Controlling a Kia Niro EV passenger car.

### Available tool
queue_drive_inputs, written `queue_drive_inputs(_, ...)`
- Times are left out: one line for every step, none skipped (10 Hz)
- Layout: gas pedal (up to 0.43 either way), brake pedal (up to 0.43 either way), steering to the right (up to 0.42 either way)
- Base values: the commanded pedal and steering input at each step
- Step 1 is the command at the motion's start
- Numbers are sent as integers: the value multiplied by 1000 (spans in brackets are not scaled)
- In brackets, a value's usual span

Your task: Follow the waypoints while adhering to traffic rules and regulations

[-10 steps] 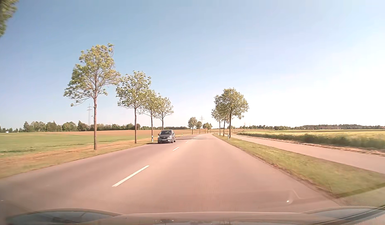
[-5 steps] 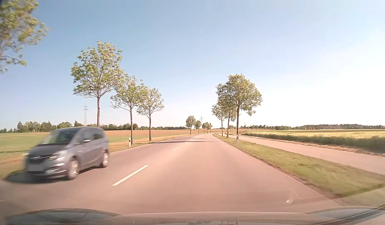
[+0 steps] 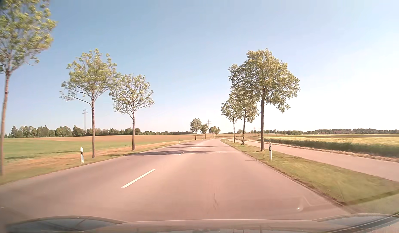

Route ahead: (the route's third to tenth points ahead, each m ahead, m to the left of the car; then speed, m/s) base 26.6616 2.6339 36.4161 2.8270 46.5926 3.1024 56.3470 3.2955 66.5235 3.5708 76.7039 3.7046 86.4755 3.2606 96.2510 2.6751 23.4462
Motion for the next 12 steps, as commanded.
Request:
queue_drive_inputs(209,12,-2)
queue_drive_inputs(209,12,-3)
queue_drive_inputs(209,12,-2)
queue_drive_inputs(240,12,-1)
queue_drive_inputs(260,12,0)
queue_drive_inputs(260,12,0)
queue_drive_inputs(260,12,1)
queue_drive_inputs(260,12,1)
queue_drive_inputs(260,12,2)
queue_drive_inputs(260,12,2)
queue_drive_inputs(260,12,2)
queue_drive_inputs(260,12,2)
